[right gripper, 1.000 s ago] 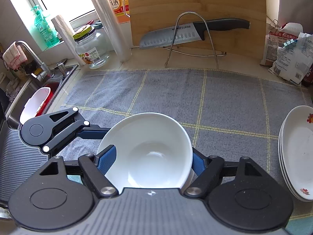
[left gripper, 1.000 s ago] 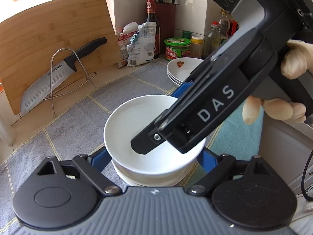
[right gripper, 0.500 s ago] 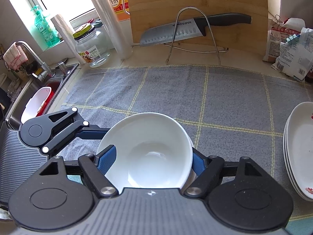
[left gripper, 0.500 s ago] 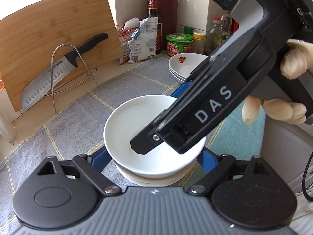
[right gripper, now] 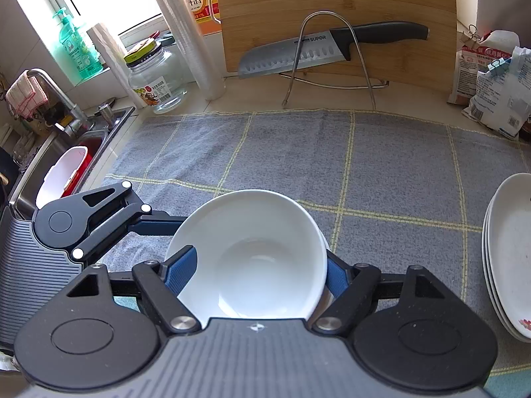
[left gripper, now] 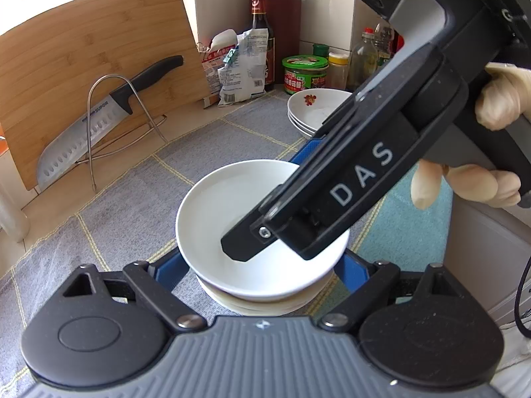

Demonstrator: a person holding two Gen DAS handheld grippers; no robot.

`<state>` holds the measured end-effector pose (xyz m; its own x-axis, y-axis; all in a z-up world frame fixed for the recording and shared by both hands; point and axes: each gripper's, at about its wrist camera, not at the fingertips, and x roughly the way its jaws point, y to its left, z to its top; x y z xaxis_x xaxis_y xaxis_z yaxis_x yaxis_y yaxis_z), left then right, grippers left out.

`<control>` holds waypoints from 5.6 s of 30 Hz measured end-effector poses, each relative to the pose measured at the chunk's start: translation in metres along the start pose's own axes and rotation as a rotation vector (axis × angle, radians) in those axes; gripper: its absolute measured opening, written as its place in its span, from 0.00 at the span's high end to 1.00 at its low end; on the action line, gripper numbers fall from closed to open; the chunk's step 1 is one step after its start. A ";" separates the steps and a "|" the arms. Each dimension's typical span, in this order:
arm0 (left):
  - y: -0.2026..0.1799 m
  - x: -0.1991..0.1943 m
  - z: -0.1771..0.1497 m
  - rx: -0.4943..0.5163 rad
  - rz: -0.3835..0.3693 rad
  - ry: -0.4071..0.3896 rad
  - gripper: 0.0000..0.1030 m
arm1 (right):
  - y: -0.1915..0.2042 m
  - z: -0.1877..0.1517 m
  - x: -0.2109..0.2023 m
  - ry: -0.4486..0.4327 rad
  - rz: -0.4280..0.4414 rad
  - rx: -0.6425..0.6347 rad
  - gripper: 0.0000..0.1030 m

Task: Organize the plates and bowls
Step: 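Lower the held bowl into the top bowl of the stack, then open the right tool and lift it off the bowl stack, then bring the left tool and right tool to opposite sides of the bowl stack, then clamp the bowl stack between the left tool and right tool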

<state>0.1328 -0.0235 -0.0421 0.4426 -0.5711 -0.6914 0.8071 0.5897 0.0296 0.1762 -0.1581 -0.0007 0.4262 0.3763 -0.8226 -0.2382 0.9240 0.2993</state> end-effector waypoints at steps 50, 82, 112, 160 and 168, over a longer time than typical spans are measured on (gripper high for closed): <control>0.004 -0.016 0.001 -0.028 -0.041 -0.042 0.03 | 0.003 -0.001 -0.001 -0.017 -0.004 -0.016 0.01; 0.015 0.041 -0.061 0.036 -0.133 0.077 0.02 | -0.013 -0.085 -0.018 0.014 -0.259 -0.070 0.00; -0.012 0.047 -0.059 -0.153 0.127 0.052 0.00 | -0.055 -0.097 0.026 0.037 -0.027 -0.488 0.00; 0.029 0.053 -0.024 0.270 -0.221 0.065 0.07 | -0.035 -0.029 0.046 0.141 0.245 -0.839 0.13; 0.034 0.051 -0.023 0.294 -0.256 0.063 0.11 | -0.034 -0.028 0.045 0.162 0.252 -0.838 0.17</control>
<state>0.1742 -0.0197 -0.0929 0.1946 -0.6369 -0.7460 0.9698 0.2388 0.0491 0.1793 -0.1742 -0.0611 0.1612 0.4883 -0.8576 -0.8955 0.4377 0.0809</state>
